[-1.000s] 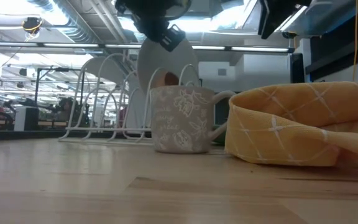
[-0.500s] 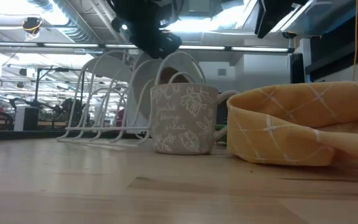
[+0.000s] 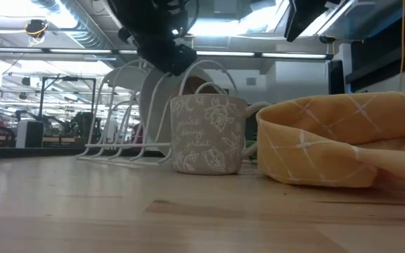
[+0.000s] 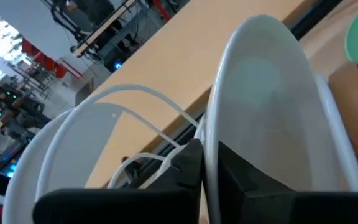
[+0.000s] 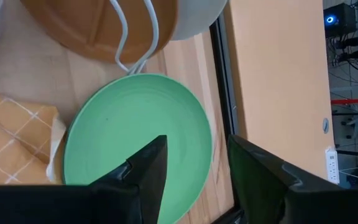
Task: Sort dishes
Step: Put the white plate in the dish rack
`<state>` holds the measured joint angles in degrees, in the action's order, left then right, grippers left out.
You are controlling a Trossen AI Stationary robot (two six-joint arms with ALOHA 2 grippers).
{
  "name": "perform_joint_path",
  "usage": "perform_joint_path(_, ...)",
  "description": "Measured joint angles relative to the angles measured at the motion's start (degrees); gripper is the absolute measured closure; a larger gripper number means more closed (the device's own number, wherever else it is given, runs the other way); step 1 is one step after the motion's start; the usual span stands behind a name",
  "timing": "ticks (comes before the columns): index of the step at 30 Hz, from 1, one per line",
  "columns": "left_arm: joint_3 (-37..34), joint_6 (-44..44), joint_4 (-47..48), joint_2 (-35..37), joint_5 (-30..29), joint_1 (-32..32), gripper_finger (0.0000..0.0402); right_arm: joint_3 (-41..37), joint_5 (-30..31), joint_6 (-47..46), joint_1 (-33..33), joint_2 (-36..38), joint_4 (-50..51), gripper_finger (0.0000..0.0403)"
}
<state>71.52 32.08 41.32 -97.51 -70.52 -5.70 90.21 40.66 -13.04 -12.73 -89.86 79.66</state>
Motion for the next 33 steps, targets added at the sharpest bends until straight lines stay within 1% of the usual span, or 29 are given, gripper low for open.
perform_joint_path(10, -1.7, 2.0, 0.0, 0.0, -0.7, -1.7, 0.0374, 0.0, -0.8, 0.0, 0.0, 0.0, -0.4, 0.023)
perform_joint_path(21, -1.7, 3.3, -0.2, 0.2, 3.2, -2.2, 0.0371, 0.0, -0.9, 0.0, 0.0, 0.0, -0.4, 0.023)
perform_joint_path(24, -1.7, 3.1, -0.1, 0.1, 4.4, -2.2, 0.0351, 0.0, -0.9, 0.0, 0.0, 0.0, -0.3, 0.023)
perform_joint_path(29, -1.8, 2.8, 0.2, 0.0, 5.9, -2.3, 0.0291, 0.0, -0.9, 0.0, 0.0, 0.0, -0.3, 0.023)
perform_joint_path(33, -1.8, -0.1, 0.2, -0.1, 6.3, -2.3, 0.0261, 0.0, -0.9, 0.0, 0.0, 0.0, -0.3, 0.023)
